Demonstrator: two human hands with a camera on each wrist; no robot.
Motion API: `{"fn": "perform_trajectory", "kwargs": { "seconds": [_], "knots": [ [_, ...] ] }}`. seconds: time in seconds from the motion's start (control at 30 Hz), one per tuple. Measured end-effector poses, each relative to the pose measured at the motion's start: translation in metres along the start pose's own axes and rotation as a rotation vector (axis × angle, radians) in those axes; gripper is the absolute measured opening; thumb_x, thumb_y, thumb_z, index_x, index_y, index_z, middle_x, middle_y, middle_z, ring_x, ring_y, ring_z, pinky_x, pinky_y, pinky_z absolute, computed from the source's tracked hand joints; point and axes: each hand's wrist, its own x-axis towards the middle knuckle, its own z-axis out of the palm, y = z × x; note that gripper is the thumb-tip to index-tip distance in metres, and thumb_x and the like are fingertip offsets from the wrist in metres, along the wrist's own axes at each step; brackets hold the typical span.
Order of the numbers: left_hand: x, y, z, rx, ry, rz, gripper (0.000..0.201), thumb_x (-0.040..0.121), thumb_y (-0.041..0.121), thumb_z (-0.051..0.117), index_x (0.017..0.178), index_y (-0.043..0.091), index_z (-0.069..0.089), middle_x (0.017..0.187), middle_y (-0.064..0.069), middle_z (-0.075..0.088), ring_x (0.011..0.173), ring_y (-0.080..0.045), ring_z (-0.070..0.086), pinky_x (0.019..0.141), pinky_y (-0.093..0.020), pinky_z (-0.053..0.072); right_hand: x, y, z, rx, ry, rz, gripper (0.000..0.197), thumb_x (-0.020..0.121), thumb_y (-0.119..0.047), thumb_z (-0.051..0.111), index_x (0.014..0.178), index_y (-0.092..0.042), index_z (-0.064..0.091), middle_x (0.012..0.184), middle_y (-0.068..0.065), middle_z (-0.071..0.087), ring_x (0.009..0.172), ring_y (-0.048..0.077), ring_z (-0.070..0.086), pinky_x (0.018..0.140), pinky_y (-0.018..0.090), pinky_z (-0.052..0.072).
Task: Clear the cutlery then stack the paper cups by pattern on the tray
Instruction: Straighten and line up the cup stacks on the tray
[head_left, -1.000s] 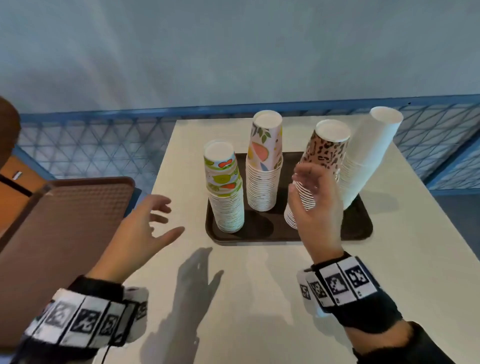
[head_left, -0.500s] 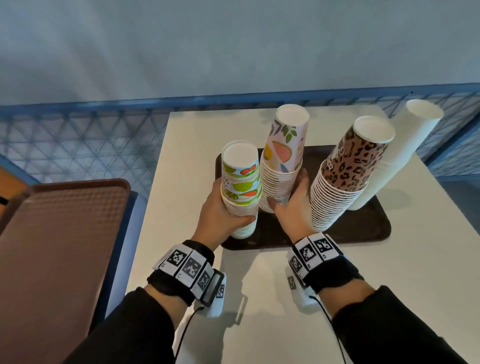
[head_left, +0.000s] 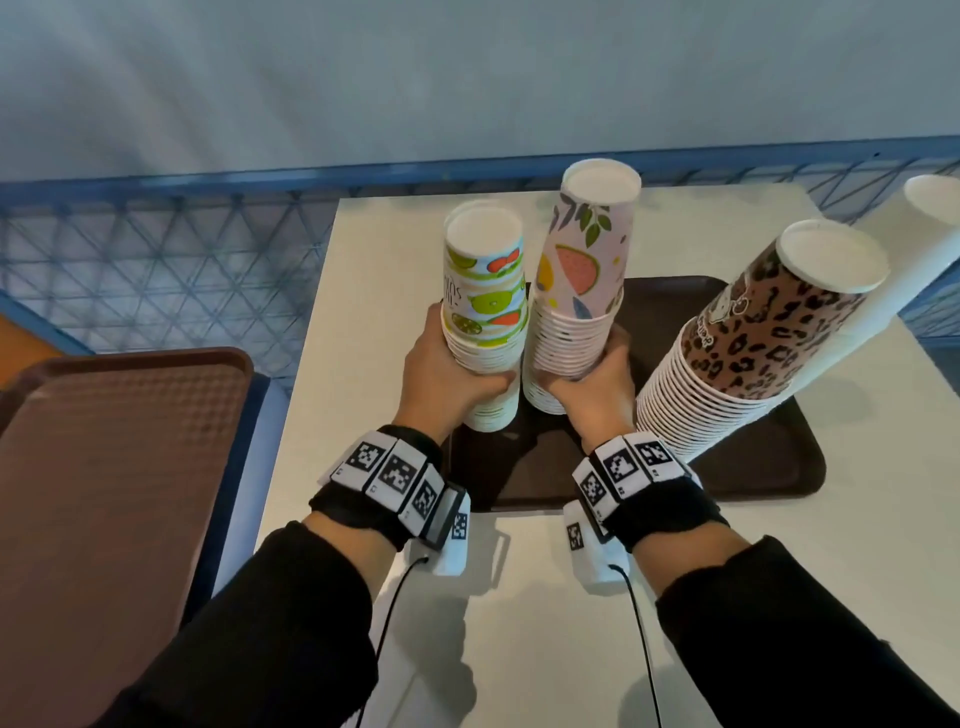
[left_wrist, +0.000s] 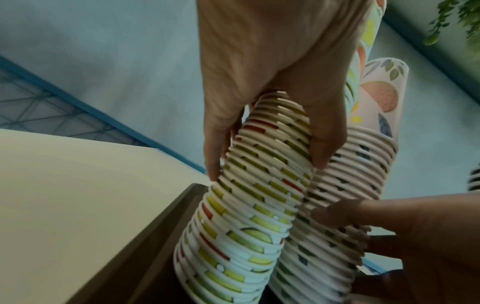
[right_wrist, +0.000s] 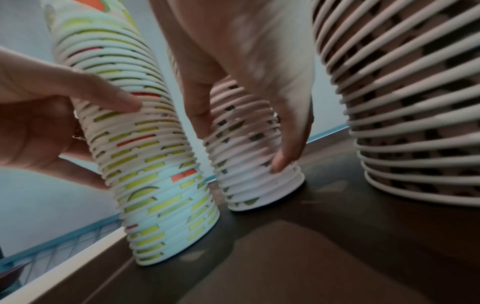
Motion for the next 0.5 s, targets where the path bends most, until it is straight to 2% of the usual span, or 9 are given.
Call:
{"fn": "perform_trajectory", "kwargs": {
  "seconds": [0.1, 0.23, 0.37, 0.5],
  "knots": [
    [0.019, 0.003, 0.001, -0.006, 0.02, 0.006, 0.075, 0.052, 0.023, 0.084, 0.117, 0.014, 0.048, 0.11, 0.006, 0.06, 0.098, -0.009, 0.054, 0.083, -0.024, 0.043, 0.01, -0.005, 0.006, -0.034, -0.001, -0.004, 0.086, 0.058, -0.015, 0.082, 0.13, -0.015, 0.035, 0.129, 0.011, 0.053, 0.117, 0.028, 0.052, 0.092, 0.031, 0.041],
    [0.044, 0.003, 0.001, -0.006, 0.053, -0.001, 0.069, 0.059, 0.011, 0.084, 0.117, 0.011, 0.047, 0.117, -0.003, 0.062, 0.1, -0.012, 0.055, 0.085, -0.024, 0.044, 0.025, -0.012, 0.012, -0.076, -0.015, 0.007, 0.082, 0.06, -0.016, 0.081, 0.128, -0.015, 0.036, 0.129, 0.013, 0.052, 0.116, 0.031, 0.052, 0.093, 0.036, 0.042],
    [0.063, 0.0, 0.001, -0.022, 0.066, -0.003, 0.071, 0.058, 0.008, 0.083, 0.118, 0.01, 0.046, 0.119, -0.007, 0.062, 0.108, -0.022, 0.058, 0.092, -0.034, 0.048, 0.037, -0.018, 0.017, -0.072, 0.021, -0.011, 0.08, 0.06, -0.015, 0.08, 0.128, -0.012, 0.037, 0.129, 0.015, 0.051, 0.115, 0.032, 0.053, 0.092, 0.037, 0.043],
    [0.078, -0.002, 0.003, -0.026, 0.084, -0.001, 0.071, 0.058, 0.01, 0.083, 0.118, 0.011, 0.046, 0.119, -0.007, 0.062, 0.109, -0.023, 0.058, 0.094, -0.037, 0.049, 0.046, -0.021, 0.023, -0.067, 0.051, -0.022, 0.079, 0.062, -0.014, 0.079, 0.129, -0.011, 0.037, 0.131, 0.016, 0.05, 0.117, 0.033, 0.051, 0.091, 0.035, 0.042]
  ]
}}
